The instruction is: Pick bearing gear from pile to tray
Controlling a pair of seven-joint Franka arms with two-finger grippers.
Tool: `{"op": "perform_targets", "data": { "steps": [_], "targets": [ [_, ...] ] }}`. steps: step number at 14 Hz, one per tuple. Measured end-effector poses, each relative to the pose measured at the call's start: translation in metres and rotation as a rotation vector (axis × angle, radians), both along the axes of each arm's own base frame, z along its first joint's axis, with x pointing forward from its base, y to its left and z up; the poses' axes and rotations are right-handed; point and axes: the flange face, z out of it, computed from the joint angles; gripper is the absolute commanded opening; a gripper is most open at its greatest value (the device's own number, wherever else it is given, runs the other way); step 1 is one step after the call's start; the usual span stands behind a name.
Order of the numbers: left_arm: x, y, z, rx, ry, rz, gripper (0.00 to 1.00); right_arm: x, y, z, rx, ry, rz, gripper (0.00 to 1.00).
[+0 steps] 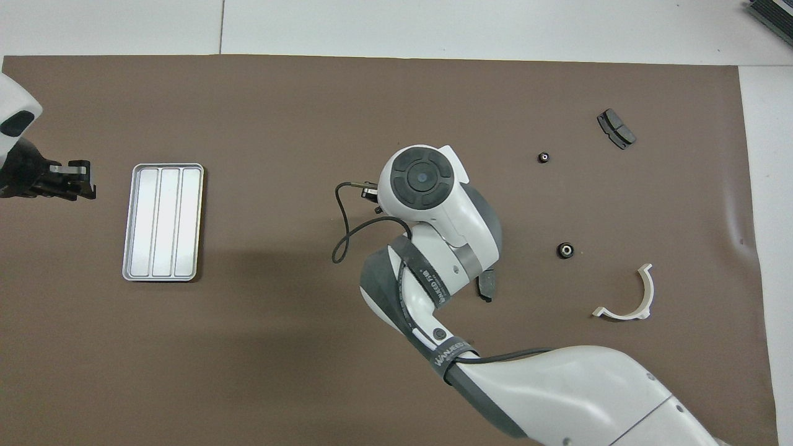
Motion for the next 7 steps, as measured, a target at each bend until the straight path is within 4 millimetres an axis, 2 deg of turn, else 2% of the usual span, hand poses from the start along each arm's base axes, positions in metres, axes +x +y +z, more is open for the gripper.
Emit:
{"op": "perform_targets", "data": {
  "steps": [1, 2, 3, 6, 7],
  "targets": [
    [0.000, 0.000, 0.000, 0.000, 0.000, 0.000, 0.47, -0.003, 0.014, -0.003, -0.002, 0.007, 0.004, 0.00],
    [0.000, 0.000, 0.000, 0.000, 0.001, -0.001, 0.58, -0.009, 0.028, -0.007, -0.002, 0.010, 0.013, 0.00],
    [0.000, 0.000, -0.001, 0.000, 0.001, -0.001, 0.62, -0.015, 0.040, -0.013, -0.002, 0.013, 0.023, 0.00],
    [0.000, -0.001, -0.001, 0.000, 0.004, -0.001, 1.00, -0.031, 0.062, -0.022, -0.007, 0.022, 0.050, 0.00],
    [0.000, -0.001, -0.001, 0.000, 0.004, -0.001, 1.00, -0.034, 0.064, -0.026, -0.012, 0.028, 0.054, 0.02]
  ]
}}
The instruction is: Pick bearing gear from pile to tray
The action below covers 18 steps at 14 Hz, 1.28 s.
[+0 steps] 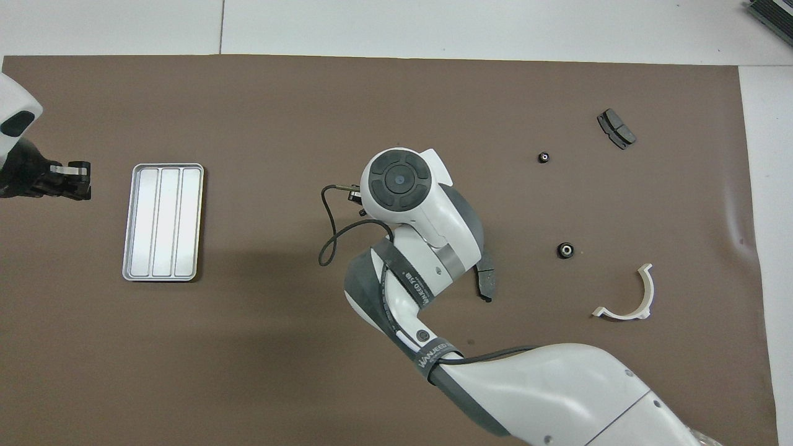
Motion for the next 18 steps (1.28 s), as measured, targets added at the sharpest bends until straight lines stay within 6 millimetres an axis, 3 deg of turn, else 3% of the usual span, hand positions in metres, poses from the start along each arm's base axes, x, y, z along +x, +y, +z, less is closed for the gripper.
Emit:
{"op": "perform_targets", "data": {
  "steps": [2, 3, 4, 5, 8, 11, 13, 15, 18],
  "targets": [
    [0.000, -0.001, 0.000, 0.000, -0.001, -0.001, 1.00, -0.007, 0.001, -0.013, -0.008, 0.011, 0.008, 0.07],
    [0.000, -0.002, 0.000, 0.000, -0.001, 0.000, 1.00, -0.010, -0.001, -0.022, -0.005, 0.009, 0.010, 0.30],
    [0.000, -0.002, 0.000, 0.000, -0.001, 0.002, 1.00, -0.013, -0.002, -0.031, -0.004, 0.009, 0.012, 0.76],
    [0.000, -0.002, 0.000, 0.000, -0.001, 0.002, 1.00, -0.015, -0.004, -0.038, -0.005, 0.012, 0.013, 1.00],
    [-0.001, -0.004, -0.006, 0.000, 0.014, -0.002, 1.00, -0.016, -0.005, -0.034, -0.001, 0.005, 0.013, 1.00],
    [-0.004, -0.011, -0.017, 0.000, 0.038, 0.000, 1.00, -0.010, -0.011, -0.015, 0.010, -0.017, 0.001, 1.00],
    [-0.002, -0.034, -0.026, 0.001, 0.042, 0.047, 1.00, -0.003, -0.027, 0.004, 0.016, -0.030, -0.023, 1.00],
    [0.005, -0.087, -0.047, 0.000, 0.025, 0.104, 1.00, 0.000, -0.056, 0.019, 0.012, -0.033, -0.049, 1.00],
    [0.004, -0.198, -0.101, 0.000, 0.030, 0.132, 1.00, -0.010, -0.122, 0.032, -0.018, -0.021, -0.016, 1.00]
  ]
}}
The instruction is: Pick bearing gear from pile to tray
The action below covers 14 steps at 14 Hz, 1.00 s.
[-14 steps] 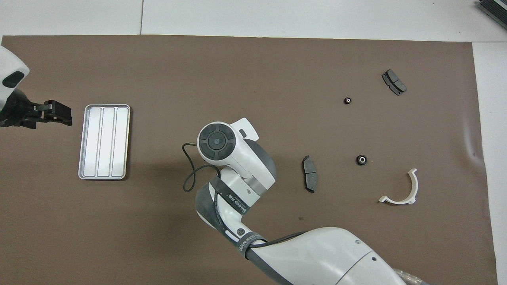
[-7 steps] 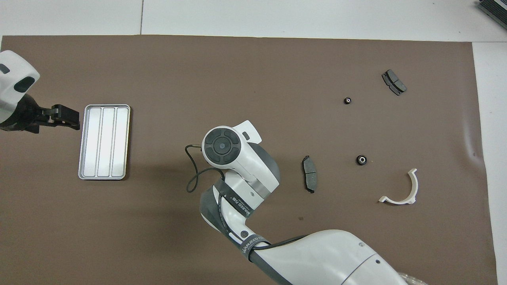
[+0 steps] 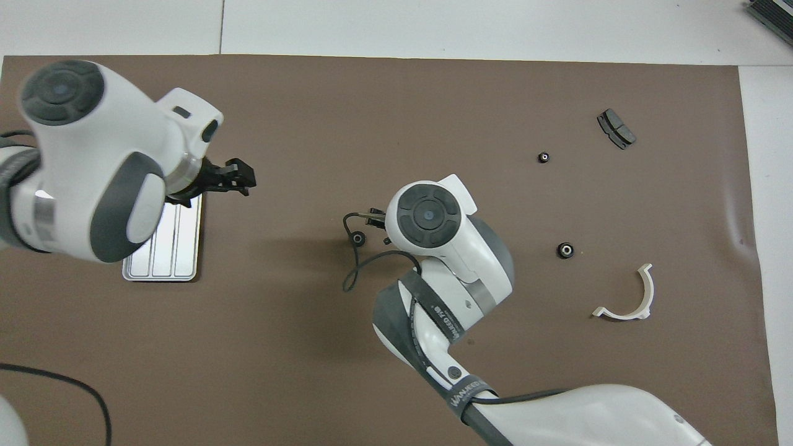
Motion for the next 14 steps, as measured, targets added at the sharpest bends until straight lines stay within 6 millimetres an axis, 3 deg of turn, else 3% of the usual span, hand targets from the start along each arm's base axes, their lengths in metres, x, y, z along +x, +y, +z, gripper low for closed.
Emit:
{"op": "perform_targets", "data": {
  "steps": [2, 4, 7, 9, 12, 14],
  "targets": [
    [-0.008, -0.073, -0.046, -0.011, -0.017, 0.025, 1.00, -0.013, -0.049, 0.000, -0.019, 0.008, 0.041, 1.00],
    [-0.014, -0.117, -0.079, -0.035, -0.049, 0.029, 0.95, -0.025, -0.093, -0.003, -0.037, 0.024, 0.079, 1.00],
    [-0.015, -0.139, -0.099, -0.061, -0.084, 0.003, 0.91, -0.036, -0.154, -0.011, -0.033, 0.052, 0.143, 1.00],
    [-0.020, -0.149, -0.100, -0.066, -0.088, -0.030, 0.88, -0.034, -0.192, -0.017, -0.039, 0.063, 0.176, 1.00],
    [-0.039, -0.172, -0.113, -0.072, -0.091, -0.098, 0.85, -0.025, -0.246, -0.025, -0.042, 0.068, 0.226, 1.00],
    [-0.055, -0.183, -0.134, -0.075, -0.090, -0.125, 0.84, -0.023, -0.271, -0.031, -0.043, 0.069, 0.246, 1.00]
  ]
}}
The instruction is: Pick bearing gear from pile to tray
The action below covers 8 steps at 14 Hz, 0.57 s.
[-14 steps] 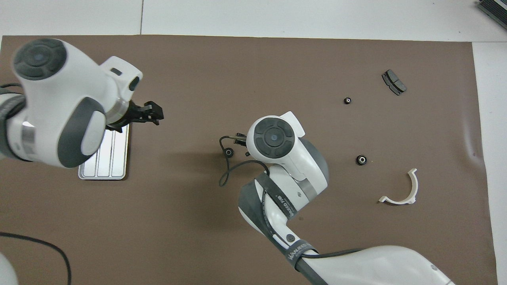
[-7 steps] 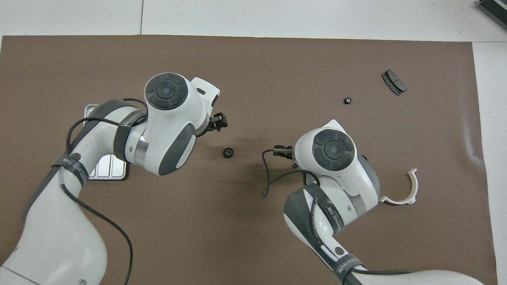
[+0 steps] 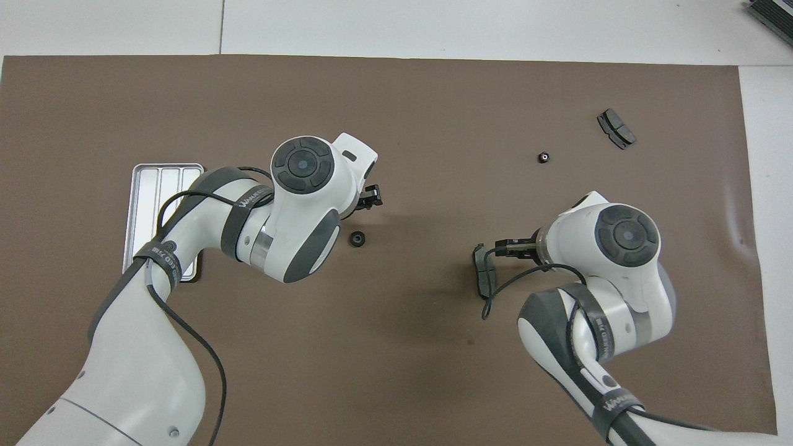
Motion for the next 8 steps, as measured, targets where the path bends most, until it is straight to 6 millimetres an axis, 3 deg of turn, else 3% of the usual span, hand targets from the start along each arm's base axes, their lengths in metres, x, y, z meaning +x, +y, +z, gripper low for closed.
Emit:
{"op": "perform_targets", "data": {
  "steps": [2, 6, 8],
  "targets": [
    [-0.011, -0.002, -0.015, 0.012, 0.017, -0.012, 0.80, 0.001, -0.018, -0.009, -0.002, 0.015, 0.012, 1.00],
    [-0.012, 0.001, -0.018, 0.018, 0.023, -0.009, 0.73, -0.001, -0.028, -0.030, 0.002, -0.003, 0.008, 1.00],
    [-0.013, 0.002, -0.019, 0.025, 0.032, -0.010, 0.62, -0.001, -0.031, -0.039, 0.003, 0.001, 0.003, 0.91]
  ]
}}
